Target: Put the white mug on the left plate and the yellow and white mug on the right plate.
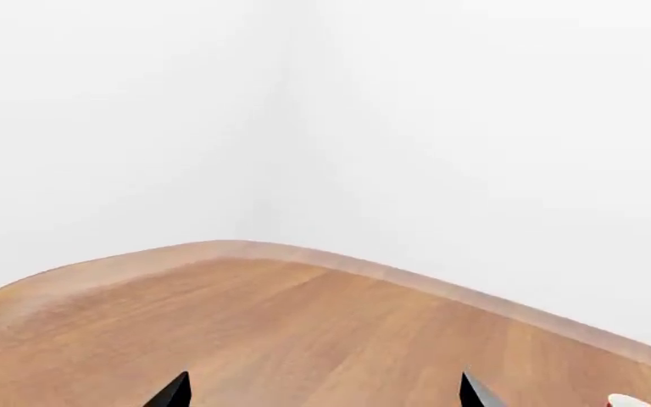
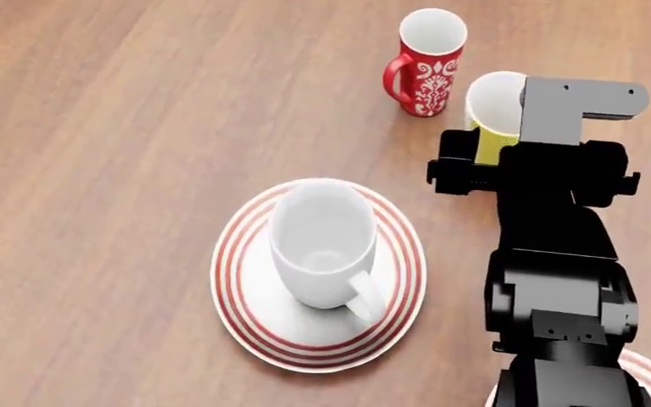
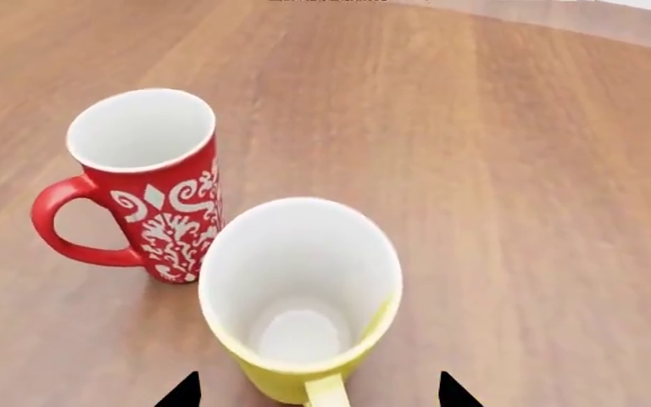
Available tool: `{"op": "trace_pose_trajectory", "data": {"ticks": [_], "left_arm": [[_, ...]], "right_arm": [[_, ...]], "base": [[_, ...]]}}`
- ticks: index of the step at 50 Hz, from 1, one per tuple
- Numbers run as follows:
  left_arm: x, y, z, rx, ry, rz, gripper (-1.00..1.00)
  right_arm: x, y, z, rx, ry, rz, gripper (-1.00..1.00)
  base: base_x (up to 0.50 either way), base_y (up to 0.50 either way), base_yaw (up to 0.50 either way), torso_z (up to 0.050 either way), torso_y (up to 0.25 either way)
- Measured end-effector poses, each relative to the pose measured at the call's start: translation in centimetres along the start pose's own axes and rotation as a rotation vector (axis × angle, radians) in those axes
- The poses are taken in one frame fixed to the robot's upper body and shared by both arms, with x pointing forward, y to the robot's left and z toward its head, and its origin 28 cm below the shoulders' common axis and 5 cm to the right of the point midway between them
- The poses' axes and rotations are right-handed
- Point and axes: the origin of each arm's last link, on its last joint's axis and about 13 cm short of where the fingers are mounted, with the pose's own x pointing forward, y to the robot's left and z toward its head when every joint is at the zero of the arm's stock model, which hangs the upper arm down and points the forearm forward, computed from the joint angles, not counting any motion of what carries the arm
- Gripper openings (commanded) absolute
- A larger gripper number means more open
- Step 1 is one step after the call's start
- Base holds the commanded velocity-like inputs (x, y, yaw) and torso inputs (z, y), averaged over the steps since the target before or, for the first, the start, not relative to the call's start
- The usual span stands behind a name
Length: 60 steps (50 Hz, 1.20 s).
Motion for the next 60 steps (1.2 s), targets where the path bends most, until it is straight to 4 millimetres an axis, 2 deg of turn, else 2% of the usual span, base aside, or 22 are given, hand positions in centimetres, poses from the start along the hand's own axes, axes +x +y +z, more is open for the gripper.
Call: {"op": "trace_pose_trajectory", "data": {"ticks": [8, 44, 45, 60], "left_arm": [[0.0, 0.0, -0.1, 0.022, 0.000, 0.003, 1.00], [0.0, 0.2, -0.2, -0.013, 0.015, 0.025, 1.00], [0.0, 0.2, -0.2, -0.013, 0.015, 0.026, 1.00], [0.0, 0.2, 0.0, -0.021, 0.014, 0.023, 1.00]], "right_arm": [[0.0, -0.1, 0.2, 0.010, -0.012, -0.004, 1.00], [-0.1, -0.5, -1.1, 0.001, 0.024, -0.016, 1.00], [-0.1, -0.5, -1.2, 0.000, 0.026, -0.015, -1.00], [-0.2, -0.7, -1.5, 0.002, 0.030, -0.012, -1.00]], "base": [[0.00, 0.00, 0.00, 0.003, -0.240], [0.00, 0.00, 0.00, 0.000, 0.000], [0.00, 0.00, 0.00, 0.000, 0.000], [0.00, 0.00, 0.00, 0.000, 0.000]]}}
